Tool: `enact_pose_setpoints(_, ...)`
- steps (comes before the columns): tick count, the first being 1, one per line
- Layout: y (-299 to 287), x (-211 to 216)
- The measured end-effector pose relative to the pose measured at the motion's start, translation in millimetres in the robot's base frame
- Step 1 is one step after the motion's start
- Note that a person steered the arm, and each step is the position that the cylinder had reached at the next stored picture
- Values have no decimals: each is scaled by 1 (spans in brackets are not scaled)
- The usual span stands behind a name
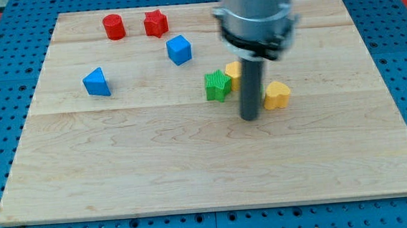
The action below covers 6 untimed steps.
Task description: Push the yellow heart to the top right of the yellow hexagon
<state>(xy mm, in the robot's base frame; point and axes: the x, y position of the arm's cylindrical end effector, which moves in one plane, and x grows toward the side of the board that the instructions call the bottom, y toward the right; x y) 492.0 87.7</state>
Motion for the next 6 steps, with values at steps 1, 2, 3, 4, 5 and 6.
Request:
enact_pose_setpoints(1, 47, -20)
enact_pose_setpoints(2, 52, -81)
enact_pose_setpoints(3, 14, -105)
enact_pose_setpoints(4, 92, -48)
enact_pose_setpoints(5, 32, -43)
enact_pose_setpoints(6, 4, -71)
